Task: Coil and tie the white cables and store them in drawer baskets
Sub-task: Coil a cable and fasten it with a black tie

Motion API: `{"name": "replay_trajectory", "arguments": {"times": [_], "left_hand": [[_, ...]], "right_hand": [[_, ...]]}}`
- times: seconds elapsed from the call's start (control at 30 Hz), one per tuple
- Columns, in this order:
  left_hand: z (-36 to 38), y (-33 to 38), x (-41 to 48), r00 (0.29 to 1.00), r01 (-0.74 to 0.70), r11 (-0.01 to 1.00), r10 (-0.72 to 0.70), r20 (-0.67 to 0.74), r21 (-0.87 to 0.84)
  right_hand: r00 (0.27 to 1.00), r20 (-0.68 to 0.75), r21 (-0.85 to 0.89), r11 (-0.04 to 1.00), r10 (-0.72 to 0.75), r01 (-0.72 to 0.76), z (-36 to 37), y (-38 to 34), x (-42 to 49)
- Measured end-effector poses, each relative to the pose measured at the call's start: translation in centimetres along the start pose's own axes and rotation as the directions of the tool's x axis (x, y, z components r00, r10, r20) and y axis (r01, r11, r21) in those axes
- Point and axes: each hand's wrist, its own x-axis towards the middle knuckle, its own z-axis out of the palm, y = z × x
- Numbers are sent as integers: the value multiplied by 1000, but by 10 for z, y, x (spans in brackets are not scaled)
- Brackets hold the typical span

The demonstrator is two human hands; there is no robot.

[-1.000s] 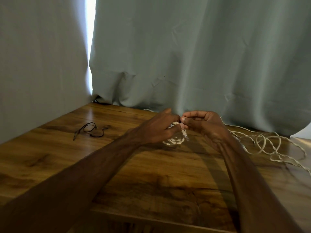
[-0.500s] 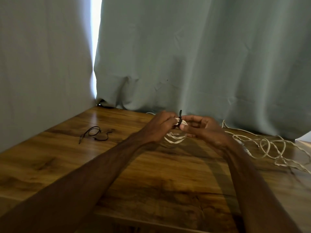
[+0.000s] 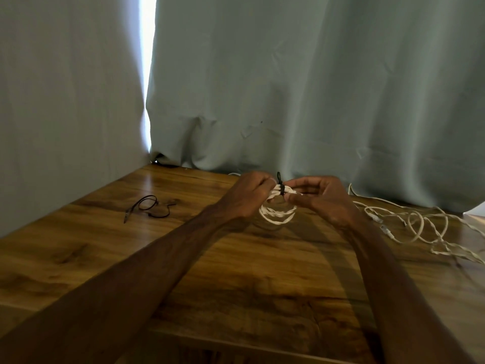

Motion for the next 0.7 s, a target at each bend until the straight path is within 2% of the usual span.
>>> {"name": "replay_trajectory", "arguments": {"times": [0.17,0.3,0.47,0.57,0.7], "left_hand": [[2,-9,0,995,57,998,-56,-86,7],[7,-12,-2,989,46,999,-42,-145,18],[30,12,-20,979,177,971,-190,-69,-158],[51,42,-25,992,127,978,-127,10,-165],[90,99,-26,999,40,973,-33,35,-228]], "right_hand": [[995,-91,35,998,45,-42,1,4,2],[978,-142,75,987,153,-143,-2,12,-12],[950,-201,72,971,237,-227,-34,8,-58],[943,-231,20,970,241,-243,-70,-13,-89],[931,-295,-105,962,213,-253,-125,-52,-132]]}}
